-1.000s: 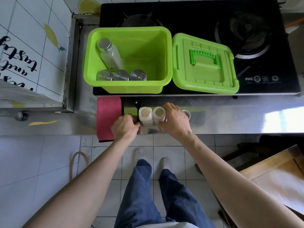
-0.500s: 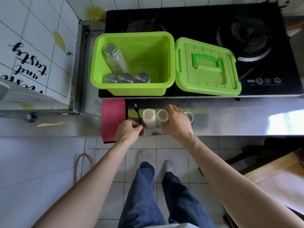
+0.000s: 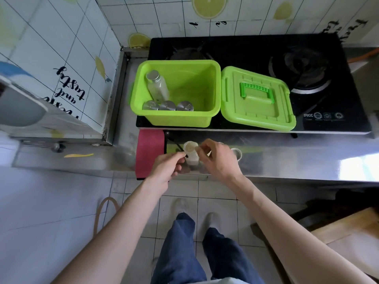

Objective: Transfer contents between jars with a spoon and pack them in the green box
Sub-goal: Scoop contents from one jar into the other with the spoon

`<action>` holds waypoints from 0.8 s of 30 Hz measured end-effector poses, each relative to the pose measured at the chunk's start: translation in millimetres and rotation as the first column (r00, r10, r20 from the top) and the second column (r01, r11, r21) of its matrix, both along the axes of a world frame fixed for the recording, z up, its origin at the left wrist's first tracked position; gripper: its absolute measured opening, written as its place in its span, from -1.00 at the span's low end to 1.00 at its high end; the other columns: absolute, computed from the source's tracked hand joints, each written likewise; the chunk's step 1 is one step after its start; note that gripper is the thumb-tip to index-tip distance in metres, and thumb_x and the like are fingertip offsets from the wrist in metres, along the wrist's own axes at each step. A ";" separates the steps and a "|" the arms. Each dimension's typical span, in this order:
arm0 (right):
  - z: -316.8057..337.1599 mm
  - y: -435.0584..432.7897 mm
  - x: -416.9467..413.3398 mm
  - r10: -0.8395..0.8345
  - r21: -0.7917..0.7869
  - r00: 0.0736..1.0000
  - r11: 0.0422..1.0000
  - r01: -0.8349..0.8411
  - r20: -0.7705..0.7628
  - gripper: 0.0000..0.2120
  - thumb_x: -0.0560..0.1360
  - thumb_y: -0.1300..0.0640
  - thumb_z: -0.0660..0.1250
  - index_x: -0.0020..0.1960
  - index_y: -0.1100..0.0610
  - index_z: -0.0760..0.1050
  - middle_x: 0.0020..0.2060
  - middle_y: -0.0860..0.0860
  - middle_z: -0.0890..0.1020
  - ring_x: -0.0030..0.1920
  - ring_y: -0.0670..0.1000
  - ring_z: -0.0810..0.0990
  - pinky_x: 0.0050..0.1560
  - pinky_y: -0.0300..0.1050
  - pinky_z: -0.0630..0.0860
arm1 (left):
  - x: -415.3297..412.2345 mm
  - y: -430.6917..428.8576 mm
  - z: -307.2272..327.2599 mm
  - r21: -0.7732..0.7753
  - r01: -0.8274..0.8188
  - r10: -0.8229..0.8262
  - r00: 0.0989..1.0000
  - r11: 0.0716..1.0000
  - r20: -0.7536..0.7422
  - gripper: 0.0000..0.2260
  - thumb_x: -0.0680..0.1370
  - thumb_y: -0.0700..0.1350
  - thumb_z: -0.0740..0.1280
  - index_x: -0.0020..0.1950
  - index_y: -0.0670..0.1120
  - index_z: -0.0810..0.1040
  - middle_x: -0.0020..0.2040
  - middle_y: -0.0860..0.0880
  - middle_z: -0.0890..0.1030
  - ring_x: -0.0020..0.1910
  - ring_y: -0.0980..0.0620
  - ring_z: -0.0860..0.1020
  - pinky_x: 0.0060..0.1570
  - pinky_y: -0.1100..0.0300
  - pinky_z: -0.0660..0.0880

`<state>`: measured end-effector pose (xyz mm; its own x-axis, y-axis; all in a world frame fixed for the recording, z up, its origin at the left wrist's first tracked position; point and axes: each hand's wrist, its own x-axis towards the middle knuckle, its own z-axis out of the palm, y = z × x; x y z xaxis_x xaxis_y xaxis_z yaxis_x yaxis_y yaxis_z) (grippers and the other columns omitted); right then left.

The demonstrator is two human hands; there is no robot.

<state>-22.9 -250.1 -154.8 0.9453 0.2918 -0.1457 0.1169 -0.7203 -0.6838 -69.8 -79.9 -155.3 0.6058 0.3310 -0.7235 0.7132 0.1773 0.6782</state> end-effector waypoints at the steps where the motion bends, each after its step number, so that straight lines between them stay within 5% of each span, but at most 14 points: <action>1: 1.1 5.9 -0.2 0.033 -0.002 0.998 0.999 -0.033 -0.053 -0.66 0.57 -0.25 0.20 -0.12 -0.01 0.51 -0.25 -0.05 0.70 -0.22 0.04 0.66 -0.19 0.03 0.61 | 0.9 -4.4 4.8 -0.028 -0.011 0.011 1.000 1.000 -0.002 -0.90 0.57 -0.10 0.50 -0.06 -0.12 0.69 -0.32 0.06 0.65 -0.40 0.13 0.50 -0.41 0.27 0.37; 5: 4.4 18.3 -3.9 0.062 0.034 0.988 0.998 -0.058 -0.138 -0.51 0.47 -0.36 0.04 -0.09 0.00 0.53 -0.20 0.00 0.70 -0.16 0.08 0.65 -0.12 0.10 0.62 | 1.0 -12.5 11.9 -0.091 -0.037 0.038 0.999 0.995 0.004 -0.90 0.60 -0.15 0.45 -0.12 -0.08 0.67 -0.38 0.07 0.63 -0.37 0.13 0.49 -0.41 0.29 0.37; 9: 8.7 17.0 -2.5 0.052 0.179 0.972 0.984 -0.011 -0.227 -0.69 0.47 -0.18 0.22 -0.12 0.02 0.60 -0.27 -0.03 0.72 -0.22 0.06 0.69 -0.11 0.15 0.64 | -4.9 -11.1 12.8 -0.090 0.049 -0.045 0.998 0.995 0.047 -0.94 0.60 -0.14 0.45 -0.02 -0.08 0.73 -0.15 -0.03 0.72 -0.34 0.15 0.48 -0.34 0.29 0.37; 15: 17.1 7.4 4.1 0.035 0.136 0.976 0.991 -0.006 -0.216 -0.91 0.46 -0.01 0.36 -0.16 -0.01 0.59 -0.26 -0.06 0.71 -0.20 0.05 0.68 -0.07 0.11 0.63 | -8.2 -13.9 12.1 -0.006 0.203 -0.201 0.973 0.979 0.111 -0.93 0.58 -0.16 0.48 0.04 -0.07 0.73 -0.17 0.04 0.70 -0.27 0.13 0.55 -0.32 0.34 0.40; 19: 24.9 -9.6 13.6 0.045 0.040 0.993 0.998 -0.041 -0.110 -0.93 0.51 0.07 0.35 -0.15 -0.05 0.57 -0.33 -0.11 0.68 -0.27 -0.01 0.67 -0.16 -0.02 0.62 | -4.0 -6.5 2.8 0.275 0.246 -0.282 0.954 0.929 0.102 -0.73 0.49 -0.20 0.57 0.16 -0.07 0.65 -0.01 0.03 0.69 -0.09 0.07 0.62 -0.12 0.26 0.53; 24: 34.7 -27.5 23.4 0.080 -0.064 0.996 0.995 -0.077 0.038 -0.87 0.50 0.09 0.32 -0.16 -0.05 0.61 -0.21 -0.12 0.70 -0.17 0.02 0.64 -0.19 -0.05 0.59 | 9.4 2.0 -17.0 0.608 0.384 -0.471 0.882 0.695 -0.019 -0.35 0.37 -0.09 0.66 0.39 0.02 0.49 0.26 0.07 0.59 0.20 0.02 0.58 0.15 0.05 0.53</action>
